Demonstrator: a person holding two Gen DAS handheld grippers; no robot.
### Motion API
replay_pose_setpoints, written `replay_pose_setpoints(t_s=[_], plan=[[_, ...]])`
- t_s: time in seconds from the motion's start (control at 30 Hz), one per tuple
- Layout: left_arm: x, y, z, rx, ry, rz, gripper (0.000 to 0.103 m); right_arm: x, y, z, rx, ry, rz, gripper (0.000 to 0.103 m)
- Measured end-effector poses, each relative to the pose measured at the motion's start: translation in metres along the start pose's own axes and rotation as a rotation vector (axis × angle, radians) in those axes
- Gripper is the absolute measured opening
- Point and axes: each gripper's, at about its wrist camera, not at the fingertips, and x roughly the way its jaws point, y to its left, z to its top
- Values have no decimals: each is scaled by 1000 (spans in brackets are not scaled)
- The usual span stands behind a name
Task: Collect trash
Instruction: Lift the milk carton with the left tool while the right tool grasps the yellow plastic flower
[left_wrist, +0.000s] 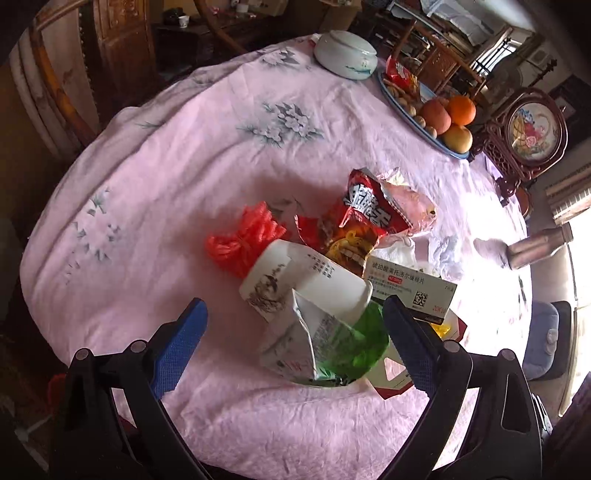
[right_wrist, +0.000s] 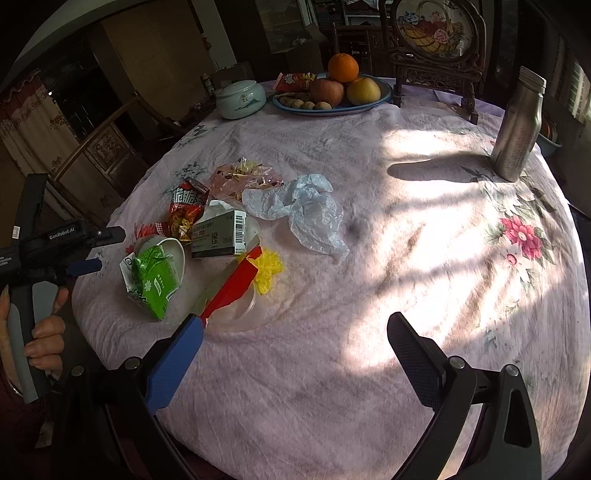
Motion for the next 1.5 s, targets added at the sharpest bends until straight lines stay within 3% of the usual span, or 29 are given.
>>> replay_pose_setpoints(t_s=[0.13,0.2,0.3,0.4,0.5,0.57,0.63,0.77,0.9,0.97,1.0,1.03,1.07,1.33,1.5], plan=[[0,4,-15,-53,93,-121,93,3,7,2,-16,0,18,97],[11,-5,-25,-67,136,-145,93,4,9,1,-20,5,20,97],[27,-18,-33,-38,136,-64,93,2,7,-1,-26,4,10,97],[43,-23,-43,55,163,72,93,0,0,-2,-14,2,-5,97],[50,-8,-61,99,189,169,93,-1,-10,-3,17,-1,-8,97],[47,11,-69,69,197,205,93,0,-14,-4,32,3,1,97],[36,23,-72,45,163,209,93,3,-13,-4,32,11,13,97],[23,-3,-67,161,89,176,93,9,-3,-4,-4,31,37,97],[40,-38,-51,240,48,173,93,8,5,-5,-47,33,38,97],[55,-46,-45,259,39,210,92,5,4,-5,-54,28,28,97],[63,-49,-44,263,50,223,90,4,3,-5,-53,23,21,97],[64,-48,-45,267,57,220,71,1,1,-5,-50,16,11,97],[62,-48,-46,279,57,213,61,-1,-2,-5,-45,8,3,97],[2,-52,-69,370,-33,137,60,3,-17,-2,44,7,38,97],[-22,-45,-65,330,-76,151,60,18,-2,2,17,28,112,97]])
